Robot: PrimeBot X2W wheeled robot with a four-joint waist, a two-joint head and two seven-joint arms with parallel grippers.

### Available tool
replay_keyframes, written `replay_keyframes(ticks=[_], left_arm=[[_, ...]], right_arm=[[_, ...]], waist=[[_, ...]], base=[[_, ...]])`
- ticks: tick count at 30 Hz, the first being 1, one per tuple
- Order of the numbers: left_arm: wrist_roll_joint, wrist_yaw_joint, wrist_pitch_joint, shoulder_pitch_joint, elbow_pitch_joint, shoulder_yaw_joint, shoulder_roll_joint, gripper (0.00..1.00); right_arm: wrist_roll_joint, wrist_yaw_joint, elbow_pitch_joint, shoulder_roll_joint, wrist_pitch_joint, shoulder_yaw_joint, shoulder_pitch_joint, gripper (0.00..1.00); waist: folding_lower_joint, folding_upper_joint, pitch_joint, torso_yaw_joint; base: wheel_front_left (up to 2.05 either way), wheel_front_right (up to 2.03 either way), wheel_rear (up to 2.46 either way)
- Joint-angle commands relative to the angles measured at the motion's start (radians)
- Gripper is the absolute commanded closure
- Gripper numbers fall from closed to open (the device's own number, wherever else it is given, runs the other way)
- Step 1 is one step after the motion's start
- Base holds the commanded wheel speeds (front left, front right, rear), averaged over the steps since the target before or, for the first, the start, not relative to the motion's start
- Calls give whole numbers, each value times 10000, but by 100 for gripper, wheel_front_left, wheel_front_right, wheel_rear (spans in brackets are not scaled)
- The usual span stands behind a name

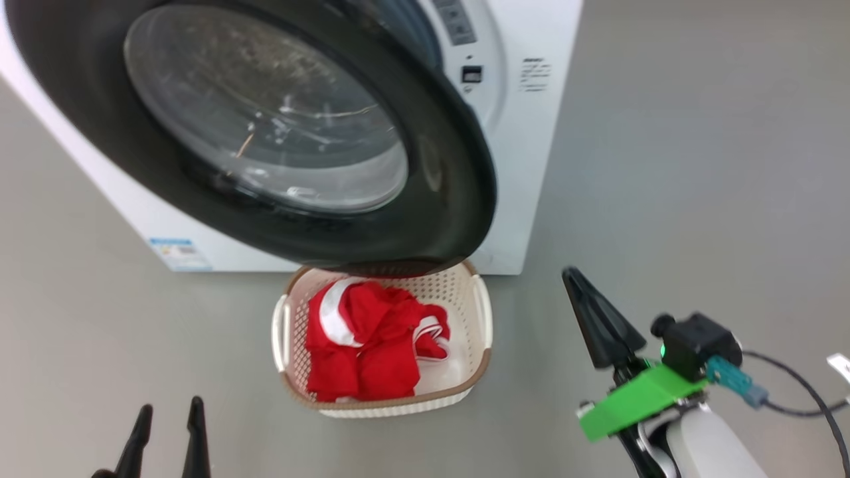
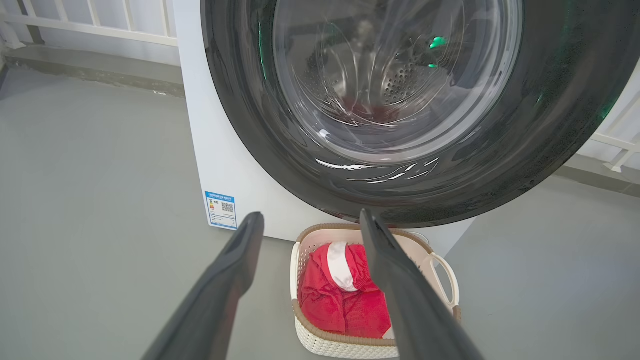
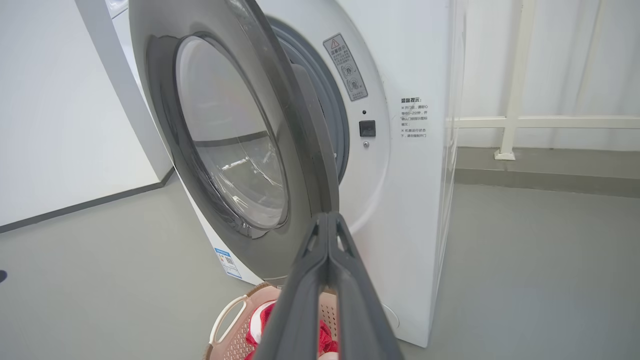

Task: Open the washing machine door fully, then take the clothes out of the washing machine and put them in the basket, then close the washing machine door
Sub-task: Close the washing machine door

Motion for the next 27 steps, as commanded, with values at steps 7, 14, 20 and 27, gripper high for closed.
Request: replay_keyframes(ticks=[7, 14, 20, 27], left_arm=[[20, -29, -120, -743, -357, 4, 8, 0], [-143, -29, -120, -1090, -411, -235, -33, 0], [-243, -29, -120, -1350, -414, -369, -51, 0], [-317, -29, -120, -1544, -459, -453, -62, 0]], right_arm=[[176, 16, 174, 106, -49, 564, -1456, 100], [105, 16, 706, 170, -49, 693, -2291, 100], [52, 16, 974, 210, -49, 695, -2784, 100], [39, 16, 945, 300, -49, 480, -3160, 100]], waist=[[0, 0, 843, 841], [0, 0, 1436, 1191], [0, 0, 1794, 1358], [0, 0, 2112, 1397]], base=[[0, 0, 0], [0, 0, 0], [0, 0, 0], [0, 0, 0]])
